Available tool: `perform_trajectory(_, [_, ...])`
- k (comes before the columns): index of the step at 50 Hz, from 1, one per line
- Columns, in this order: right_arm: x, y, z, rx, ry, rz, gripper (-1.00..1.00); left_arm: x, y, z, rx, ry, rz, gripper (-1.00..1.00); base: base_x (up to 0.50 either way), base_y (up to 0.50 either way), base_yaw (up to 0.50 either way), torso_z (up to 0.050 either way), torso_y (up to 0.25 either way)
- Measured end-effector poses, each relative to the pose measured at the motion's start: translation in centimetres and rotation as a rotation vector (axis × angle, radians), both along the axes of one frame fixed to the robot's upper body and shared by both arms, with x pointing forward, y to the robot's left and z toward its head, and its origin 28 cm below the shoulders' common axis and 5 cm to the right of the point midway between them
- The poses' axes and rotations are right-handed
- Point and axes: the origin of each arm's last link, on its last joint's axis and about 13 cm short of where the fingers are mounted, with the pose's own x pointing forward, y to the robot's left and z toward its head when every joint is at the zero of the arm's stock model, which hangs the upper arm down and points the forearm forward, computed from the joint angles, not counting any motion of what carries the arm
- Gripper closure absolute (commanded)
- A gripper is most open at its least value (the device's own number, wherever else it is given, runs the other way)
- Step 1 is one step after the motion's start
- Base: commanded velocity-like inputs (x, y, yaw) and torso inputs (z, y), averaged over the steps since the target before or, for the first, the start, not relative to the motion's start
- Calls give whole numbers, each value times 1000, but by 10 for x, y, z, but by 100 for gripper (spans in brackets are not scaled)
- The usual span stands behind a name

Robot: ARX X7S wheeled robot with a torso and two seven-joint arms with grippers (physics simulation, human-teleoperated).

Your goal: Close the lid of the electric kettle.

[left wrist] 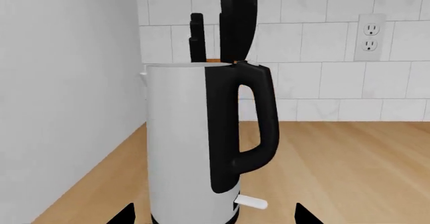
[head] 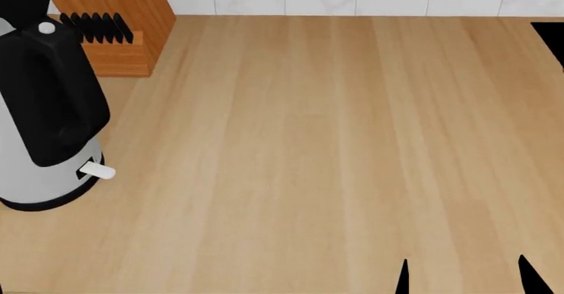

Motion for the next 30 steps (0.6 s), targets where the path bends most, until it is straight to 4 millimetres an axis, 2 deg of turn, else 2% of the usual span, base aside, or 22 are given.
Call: perform_trajectory(30, [0,1,-2,-22,5,0,-100,2,0,-1,6,-2,1,-100,0,500,0,0,0])
